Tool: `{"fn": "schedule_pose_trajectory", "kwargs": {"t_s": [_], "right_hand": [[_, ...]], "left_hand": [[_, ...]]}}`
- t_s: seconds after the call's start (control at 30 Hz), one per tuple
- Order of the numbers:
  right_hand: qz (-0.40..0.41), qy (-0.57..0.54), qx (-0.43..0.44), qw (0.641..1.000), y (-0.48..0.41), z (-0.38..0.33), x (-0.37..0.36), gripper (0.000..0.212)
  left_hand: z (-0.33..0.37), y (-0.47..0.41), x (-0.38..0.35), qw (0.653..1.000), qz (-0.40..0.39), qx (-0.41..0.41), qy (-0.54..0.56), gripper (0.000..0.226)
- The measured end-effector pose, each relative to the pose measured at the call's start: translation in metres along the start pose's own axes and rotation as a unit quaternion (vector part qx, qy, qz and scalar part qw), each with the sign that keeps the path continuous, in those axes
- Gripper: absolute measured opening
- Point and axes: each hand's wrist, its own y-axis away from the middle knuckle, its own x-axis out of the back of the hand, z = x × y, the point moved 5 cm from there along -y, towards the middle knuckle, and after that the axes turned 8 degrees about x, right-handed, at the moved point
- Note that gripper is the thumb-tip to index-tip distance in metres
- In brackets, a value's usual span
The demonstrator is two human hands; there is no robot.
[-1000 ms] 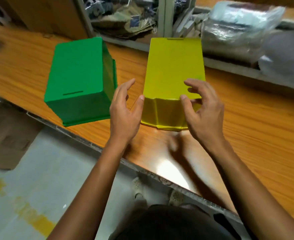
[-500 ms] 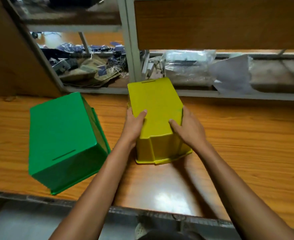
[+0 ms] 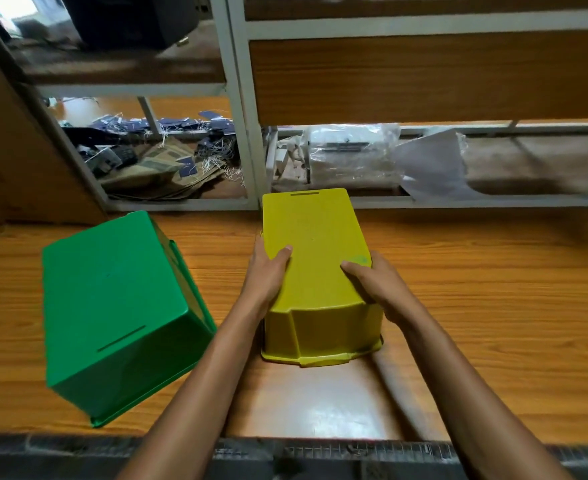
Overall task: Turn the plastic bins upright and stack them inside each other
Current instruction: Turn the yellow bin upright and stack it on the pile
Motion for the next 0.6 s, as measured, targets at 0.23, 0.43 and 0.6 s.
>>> {"fn": "schedule_pose_trajectory", "kwargs": {"t_s": [0.23,0.43,0.6], "right_hand": [[0.061,0.175,0.061,0.981,0.03,-0.062,0.028,0.053],[0.145,0.316,0.146,0.926,0.058,-0.106,0.028,0.055],[0.14,0.382,0.118,0.906,0.056,-0.104,0.032,0.043]], "left_hand": [[-0.012,0.007,-0.013,0.996,-0.007,0.008,0.092,0.022],[-0.039,0.016,-0.033,0.994,-0.006,0.052,0.099,0.037],[0.006,0.028,-0.001,0.997,0.065,-0.05,0.014,0.055]]}}
